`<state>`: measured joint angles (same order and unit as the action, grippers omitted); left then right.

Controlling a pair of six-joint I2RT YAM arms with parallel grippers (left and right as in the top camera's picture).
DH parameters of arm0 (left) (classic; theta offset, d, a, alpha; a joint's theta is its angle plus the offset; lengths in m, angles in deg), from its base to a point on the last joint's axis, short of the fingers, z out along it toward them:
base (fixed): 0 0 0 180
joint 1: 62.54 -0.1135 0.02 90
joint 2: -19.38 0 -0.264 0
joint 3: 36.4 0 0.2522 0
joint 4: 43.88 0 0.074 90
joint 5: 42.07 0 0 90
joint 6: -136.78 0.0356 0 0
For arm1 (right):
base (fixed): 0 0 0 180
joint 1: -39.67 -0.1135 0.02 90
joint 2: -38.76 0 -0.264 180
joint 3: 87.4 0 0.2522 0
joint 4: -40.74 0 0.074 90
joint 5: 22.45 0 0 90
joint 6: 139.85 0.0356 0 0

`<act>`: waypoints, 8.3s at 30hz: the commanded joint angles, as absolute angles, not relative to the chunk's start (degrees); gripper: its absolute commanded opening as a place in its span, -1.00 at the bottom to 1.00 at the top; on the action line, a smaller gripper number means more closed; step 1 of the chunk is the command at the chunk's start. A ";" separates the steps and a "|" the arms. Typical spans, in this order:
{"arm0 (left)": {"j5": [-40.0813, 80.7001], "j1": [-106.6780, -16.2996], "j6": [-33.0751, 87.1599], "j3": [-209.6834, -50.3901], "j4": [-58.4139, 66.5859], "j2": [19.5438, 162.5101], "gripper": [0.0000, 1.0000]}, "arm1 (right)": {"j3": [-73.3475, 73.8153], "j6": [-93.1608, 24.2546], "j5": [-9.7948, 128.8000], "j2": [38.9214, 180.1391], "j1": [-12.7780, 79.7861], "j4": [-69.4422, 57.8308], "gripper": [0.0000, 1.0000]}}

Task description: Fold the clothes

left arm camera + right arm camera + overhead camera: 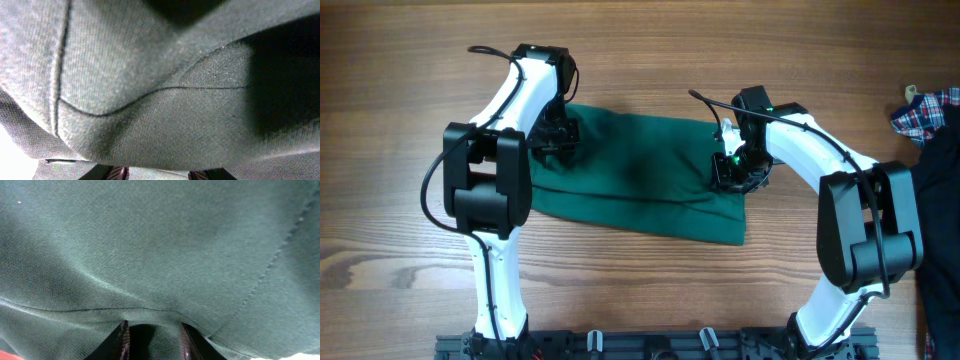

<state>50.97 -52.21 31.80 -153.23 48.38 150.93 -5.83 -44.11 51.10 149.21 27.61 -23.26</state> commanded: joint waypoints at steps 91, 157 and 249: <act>31.22 -63.88 26.75 -100.95 5.36 115.08 0.31 | -4.78 -34.63 57.74 150.83 33.91 -31.15 0.71; 31.00 -63.93 26.59 -118.67 14.54 113.77 -0.92 | -10.51 -27.39 51.12 146.96 33.91 -27.06 -0.19; 50.45 -47.05 28.34 -134.36 2.87 136.81 -0.70 | 15.06 -52.92 49.96 162.89 23.40 -13.62 -0.91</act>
<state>50.43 -47.07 28.85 -133.80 4.58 133.20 14.17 -51.70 50.77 159.72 23.48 -14.89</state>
